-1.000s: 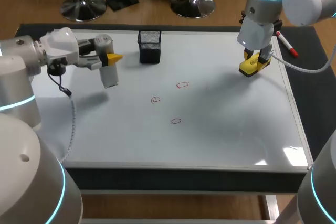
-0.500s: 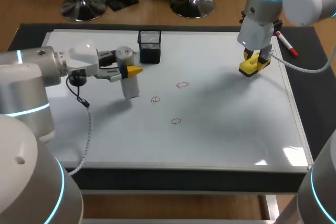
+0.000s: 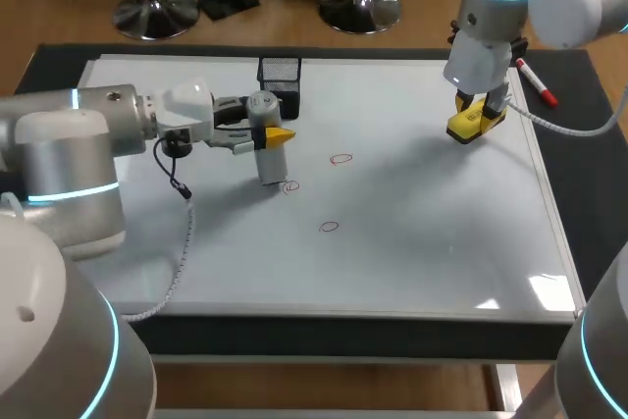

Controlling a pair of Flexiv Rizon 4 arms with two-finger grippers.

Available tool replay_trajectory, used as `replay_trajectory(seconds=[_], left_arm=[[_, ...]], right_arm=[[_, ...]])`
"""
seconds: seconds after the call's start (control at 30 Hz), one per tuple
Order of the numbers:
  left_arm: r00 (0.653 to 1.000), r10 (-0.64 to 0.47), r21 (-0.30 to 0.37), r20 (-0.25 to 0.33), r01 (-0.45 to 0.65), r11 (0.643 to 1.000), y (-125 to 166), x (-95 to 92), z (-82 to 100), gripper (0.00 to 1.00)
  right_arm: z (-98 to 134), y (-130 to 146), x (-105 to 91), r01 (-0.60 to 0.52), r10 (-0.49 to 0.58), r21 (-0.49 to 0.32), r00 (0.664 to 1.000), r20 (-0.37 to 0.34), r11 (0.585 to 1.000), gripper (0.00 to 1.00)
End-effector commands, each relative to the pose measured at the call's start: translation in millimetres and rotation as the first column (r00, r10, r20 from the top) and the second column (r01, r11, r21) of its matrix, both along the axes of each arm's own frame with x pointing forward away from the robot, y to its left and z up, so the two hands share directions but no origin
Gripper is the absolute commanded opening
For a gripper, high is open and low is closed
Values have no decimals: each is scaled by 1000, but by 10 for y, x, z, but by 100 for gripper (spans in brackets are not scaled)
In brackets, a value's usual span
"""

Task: Pick up the inspection probe, press it on each red-marked spot on the whiteboard one by one, put down the probe, pick up the eraser, and wipe off all the red marks.

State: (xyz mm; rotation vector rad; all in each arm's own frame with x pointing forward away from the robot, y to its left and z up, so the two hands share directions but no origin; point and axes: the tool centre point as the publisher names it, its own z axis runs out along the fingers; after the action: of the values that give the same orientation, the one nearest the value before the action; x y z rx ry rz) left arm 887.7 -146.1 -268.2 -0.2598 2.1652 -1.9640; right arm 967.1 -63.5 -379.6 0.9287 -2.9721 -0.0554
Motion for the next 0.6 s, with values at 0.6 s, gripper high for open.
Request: replay_trajectory(seconds=[0.6], left_arm=[[998,-62,-20,-13,62,998,-230,68,-116,0]], right_arm=[[9,-7,0,-2,2,-3,1000,0,1000,0]])
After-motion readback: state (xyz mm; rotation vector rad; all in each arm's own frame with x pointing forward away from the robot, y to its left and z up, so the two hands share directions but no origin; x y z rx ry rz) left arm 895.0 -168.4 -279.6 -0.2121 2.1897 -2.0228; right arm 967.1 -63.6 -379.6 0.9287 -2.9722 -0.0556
